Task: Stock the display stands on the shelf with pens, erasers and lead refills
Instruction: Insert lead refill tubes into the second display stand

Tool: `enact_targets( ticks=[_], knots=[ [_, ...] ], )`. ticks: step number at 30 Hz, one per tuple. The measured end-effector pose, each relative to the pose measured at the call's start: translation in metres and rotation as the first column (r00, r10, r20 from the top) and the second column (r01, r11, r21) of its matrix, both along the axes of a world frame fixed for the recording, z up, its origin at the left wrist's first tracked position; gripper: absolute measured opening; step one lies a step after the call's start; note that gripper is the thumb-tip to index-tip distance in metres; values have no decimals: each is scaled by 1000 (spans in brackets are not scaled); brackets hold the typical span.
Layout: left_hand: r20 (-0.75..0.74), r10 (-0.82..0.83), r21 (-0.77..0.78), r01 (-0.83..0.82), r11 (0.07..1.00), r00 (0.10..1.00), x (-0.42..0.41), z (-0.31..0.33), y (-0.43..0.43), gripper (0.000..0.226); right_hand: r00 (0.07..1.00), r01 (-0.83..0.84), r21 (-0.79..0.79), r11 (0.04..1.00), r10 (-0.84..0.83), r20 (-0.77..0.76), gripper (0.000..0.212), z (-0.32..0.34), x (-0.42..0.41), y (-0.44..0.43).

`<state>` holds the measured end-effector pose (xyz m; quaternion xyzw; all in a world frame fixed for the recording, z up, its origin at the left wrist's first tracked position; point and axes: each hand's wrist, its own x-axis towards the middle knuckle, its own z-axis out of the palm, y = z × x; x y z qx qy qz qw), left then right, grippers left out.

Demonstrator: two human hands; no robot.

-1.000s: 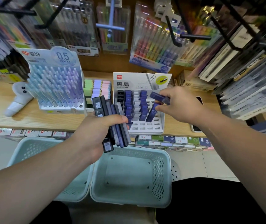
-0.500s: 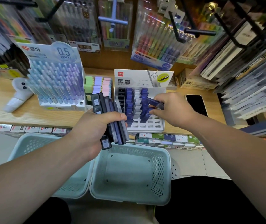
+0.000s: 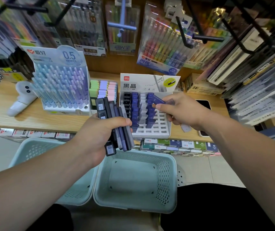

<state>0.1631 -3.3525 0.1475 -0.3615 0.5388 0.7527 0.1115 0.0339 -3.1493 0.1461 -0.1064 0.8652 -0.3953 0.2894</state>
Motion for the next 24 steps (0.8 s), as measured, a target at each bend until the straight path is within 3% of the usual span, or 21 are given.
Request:
enact_targets(
  ticks=[4,8,11,15,18,21,24],
  knots=[
    [-1,1,2,-1,1000,1000,1,-1,1,47,963,129,-290,948,-49,266,16,15,7,-5],
    [-7,-2,7,2,1000,1000,2,0,2,49,960,146,-366,919,-42,278,8,24,11,-5],
    [-13,-8,15,8,1000,1000,4,2,2,59,975,123,-273,954,-65,213,10,24,11,1],
    [-30,-7,18,7,1000,1000,8,3,2,49,972,194,-112,974,-176,154,16,20,13,6],
    [-38,-12,22,13,1000,999,10,4,0,64,962,258,-7,966,-257,97,10,17,14,7],
    [-50,-9,24,10,1000,999,12,6,-2,64,971,222,61,973,-227,72,19,18,14,9],
    [-46,-10,19,11,1000,999,14,7,-4,56,990,138,139,981,-131,-58,20,17,14,11]
  ],
)
